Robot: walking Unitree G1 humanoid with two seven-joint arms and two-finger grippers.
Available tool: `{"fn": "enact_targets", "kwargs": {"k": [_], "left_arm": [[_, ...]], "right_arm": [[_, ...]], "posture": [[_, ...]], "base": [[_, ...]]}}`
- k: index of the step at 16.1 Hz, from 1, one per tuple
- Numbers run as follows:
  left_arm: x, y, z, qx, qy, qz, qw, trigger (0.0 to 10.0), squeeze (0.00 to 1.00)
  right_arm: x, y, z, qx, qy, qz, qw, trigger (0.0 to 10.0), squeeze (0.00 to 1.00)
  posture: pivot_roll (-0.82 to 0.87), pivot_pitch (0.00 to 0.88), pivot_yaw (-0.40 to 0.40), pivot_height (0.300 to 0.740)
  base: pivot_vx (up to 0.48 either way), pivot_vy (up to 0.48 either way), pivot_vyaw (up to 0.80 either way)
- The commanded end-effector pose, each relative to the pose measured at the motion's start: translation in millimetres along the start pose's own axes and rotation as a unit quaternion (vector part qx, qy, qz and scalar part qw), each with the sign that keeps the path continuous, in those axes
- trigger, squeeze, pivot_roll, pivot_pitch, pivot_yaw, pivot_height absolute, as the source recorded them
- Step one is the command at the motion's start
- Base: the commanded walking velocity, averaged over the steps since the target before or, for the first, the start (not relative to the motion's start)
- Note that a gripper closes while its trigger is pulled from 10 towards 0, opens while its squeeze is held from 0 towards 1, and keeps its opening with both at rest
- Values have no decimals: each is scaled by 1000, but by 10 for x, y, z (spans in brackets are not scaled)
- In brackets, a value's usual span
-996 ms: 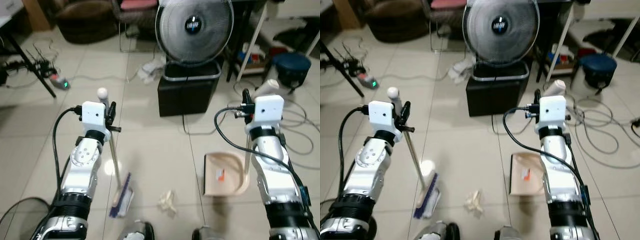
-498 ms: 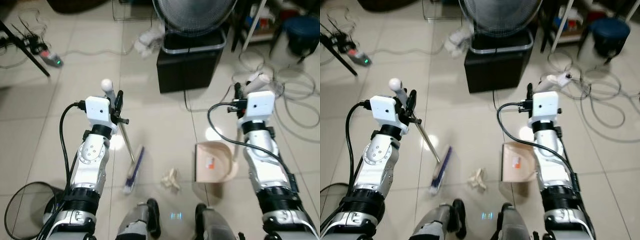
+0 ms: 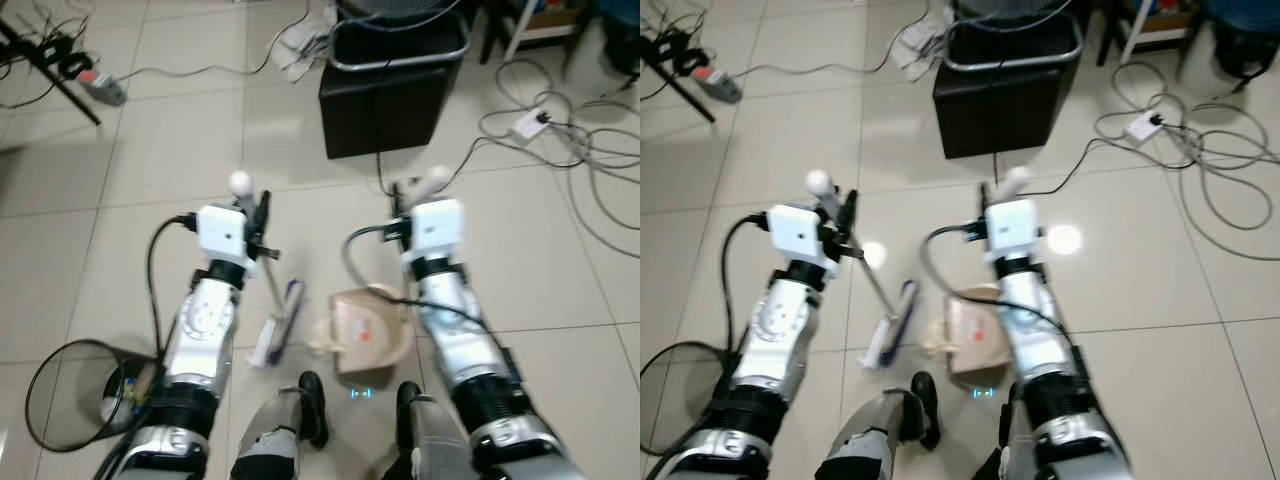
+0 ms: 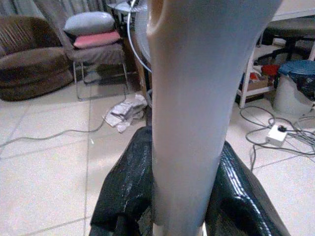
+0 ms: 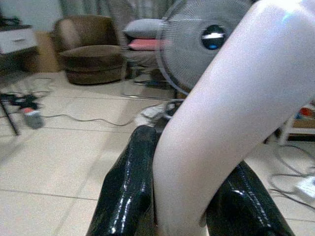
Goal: Sweep floor
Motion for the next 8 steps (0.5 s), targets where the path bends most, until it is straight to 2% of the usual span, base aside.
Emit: {"fn": "enact_targets", "kwargs": {"k": [1, 2, 4, 8], "left_arm": [[-61, -46, -200, -19, 41, 0, 999, 10000, 0], [4, -100, -177, -65, 38, 10, 997, 10000, 0], [89, -100, -118, -142, 31, 36, 989, 10000, 0], [269, 17, 96, -222, -5, 72, 972, 10000, 0]], "right_arm": [[-68, 78, -48, -7, 1, 6, 1000, 10000, 0], [-98, 59, -91, -3, 9, -8, 1000, 10000, 0], [-123, -29, -135, -4, 19, -30, 999, 10000, 0], [-145, -275, -211, 3, 32, -74, 997, 10000, 0]], "posture": [[58, 395, 146, 740], [59, 389, 149, 740], [60, 381, 152, 740], [62, 356, 151, 740]], "base": [[0, 0, 0], [0, 0, 0], [0, 0, 0], [0, 0, 0]]}}
Point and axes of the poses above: a point about 5 cm out from each wrist's last joint towards the gripper, its own x axis pointing out of the wrist towards the gripper, its own z axis along the axis of the wrist's last joint, y = z × x, the point moved 5 cm from there along x, pointing out of the wrist towards the gripper, and after that the axes turned 3 degrees about -x, right-handed, at the moved point
